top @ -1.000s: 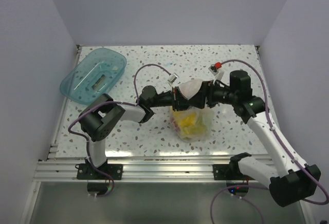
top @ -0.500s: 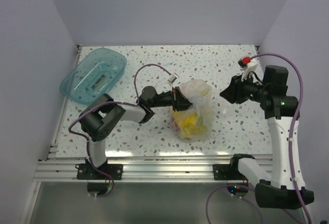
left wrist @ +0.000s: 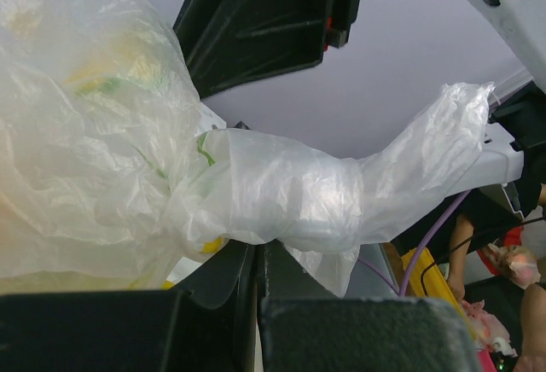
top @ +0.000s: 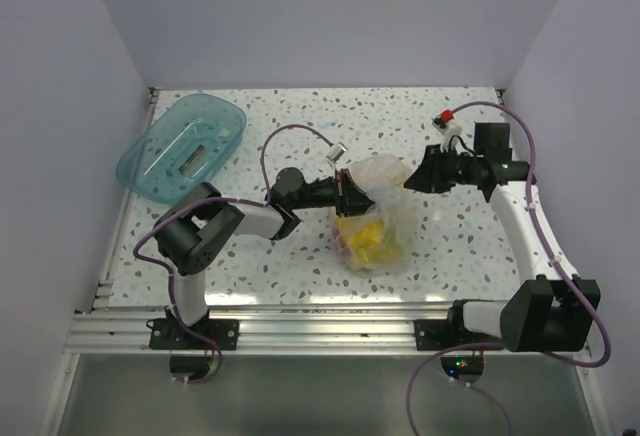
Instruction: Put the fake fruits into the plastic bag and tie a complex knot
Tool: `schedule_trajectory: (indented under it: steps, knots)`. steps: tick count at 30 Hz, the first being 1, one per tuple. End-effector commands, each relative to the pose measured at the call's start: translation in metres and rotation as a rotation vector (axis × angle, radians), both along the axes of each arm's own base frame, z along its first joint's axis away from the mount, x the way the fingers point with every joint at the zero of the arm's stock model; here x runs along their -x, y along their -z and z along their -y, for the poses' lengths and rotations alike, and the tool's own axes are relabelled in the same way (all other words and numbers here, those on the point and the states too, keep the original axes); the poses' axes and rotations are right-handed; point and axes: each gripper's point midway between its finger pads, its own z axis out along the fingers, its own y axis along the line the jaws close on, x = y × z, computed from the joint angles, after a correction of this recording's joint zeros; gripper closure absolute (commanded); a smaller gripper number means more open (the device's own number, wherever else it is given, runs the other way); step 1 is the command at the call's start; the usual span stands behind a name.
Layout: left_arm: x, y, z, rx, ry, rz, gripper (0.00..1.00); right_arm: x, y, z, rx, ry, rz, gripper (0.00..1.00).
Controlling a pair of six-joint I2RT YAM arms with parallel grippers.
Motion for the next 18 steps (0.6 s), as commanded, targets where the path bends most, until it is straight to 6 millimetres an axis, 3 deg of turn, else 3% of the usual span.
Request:
schedule_trajectory:
  steps: [1, 6, 13, 18]
  knots:
    - [0.0, -0.013, 0.003, 0.044, 0.008, 0.068, 1.0, 0.002, 0.0, -0.031, -0.06, -0.104, 0.051, 0.75]
    - [-0.004, -0.014, 0.005, 0.051, -0.003, 0.068, 1.0, 0.034, 0.025, -0.05, -0.076, -0.197, -0.042, 0.66]
    - [-0.008, -0.02, 0.01, 0.088, 0.011, 0.057, 1.0, 0.059, 0.021, -0.058, -0.124, -0.279, -0.027, 0.45]
    - [-0.002, -0.025, 0.014, 0.11, 0.03, 0.057, 1.0, 0.06, 0.02, -0.067, -0.159, -0.315, -0.041, 0.31]
